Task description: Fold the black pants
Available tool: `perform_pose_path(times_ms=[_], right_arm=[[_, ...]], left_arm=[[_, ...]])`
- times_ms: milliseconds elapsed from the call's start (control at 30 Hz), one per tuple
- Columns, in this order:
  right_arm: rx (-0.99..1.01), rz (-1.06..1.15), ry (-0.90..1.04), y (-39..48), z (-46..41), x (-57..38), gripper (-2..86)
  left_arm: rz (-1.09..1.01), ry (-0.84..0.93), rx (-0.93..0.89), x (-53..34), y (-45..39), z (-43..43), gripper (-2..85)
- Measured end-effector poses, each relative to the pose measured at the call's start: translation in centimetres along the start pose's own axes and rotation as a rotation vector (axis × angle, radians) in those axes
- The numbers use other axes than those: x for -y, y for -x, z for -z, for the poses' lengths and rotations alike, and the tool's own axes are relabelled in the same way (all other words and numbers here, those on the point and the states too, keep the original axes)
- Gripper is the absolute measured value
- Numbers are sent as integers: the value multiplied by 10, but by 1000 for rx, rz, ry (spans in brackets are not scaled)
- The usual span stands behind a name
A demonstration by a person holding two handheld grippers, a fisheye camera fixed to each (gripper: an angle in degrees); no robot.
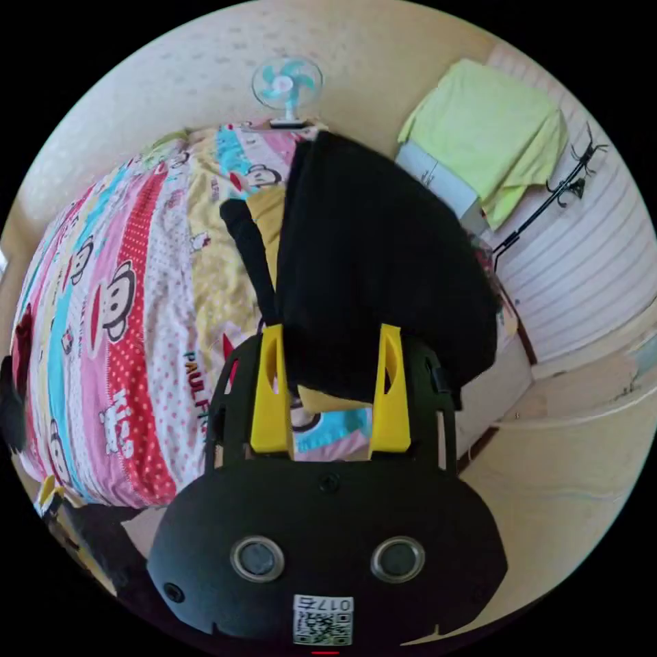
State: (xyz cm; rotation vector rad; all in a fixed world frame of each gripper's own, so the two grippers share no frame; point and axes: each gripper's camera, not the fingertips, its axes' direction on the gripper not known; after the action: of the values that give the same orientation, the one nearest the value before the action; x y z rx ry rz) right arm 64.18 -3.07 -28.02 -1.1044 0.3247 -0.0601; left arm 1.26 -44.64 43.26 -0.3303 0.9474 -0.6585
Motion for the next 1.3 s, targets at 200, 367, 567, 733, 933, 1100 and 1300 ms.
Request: perform_pose_path(times_ms=[200, 367, 567, 733, 933, 1100, 1300], right_arm=[[-236, 13, -187, 80, 41, -13, 41], [-20, 104, -283, 132, 103, -12, 30], [294, 549, -366, 277, 147, -80, 36], [452, 688, -85, 352, 93, -107, 63], [324, 532, -137, 293, 91, -100, 86], [411, 190, -72, 159, 67, -74, 93], [352, -67, -14, 64, 32, -73, 123]], left_arm=[[-16, 42, -19, 1, 5, -4, 171], [-25, 15, -10, -1, 23, 9, 168], [2, -36, -57, -8, 46, 10, 168], [3, -3, -82, -8, 65, 6, 168], [-180, -26, -202, 4, 56, 6, 176], [-428, -134, -199, 64, -5, 16, 181], [-538, 63, -200, 147, -78, -73, 152]])
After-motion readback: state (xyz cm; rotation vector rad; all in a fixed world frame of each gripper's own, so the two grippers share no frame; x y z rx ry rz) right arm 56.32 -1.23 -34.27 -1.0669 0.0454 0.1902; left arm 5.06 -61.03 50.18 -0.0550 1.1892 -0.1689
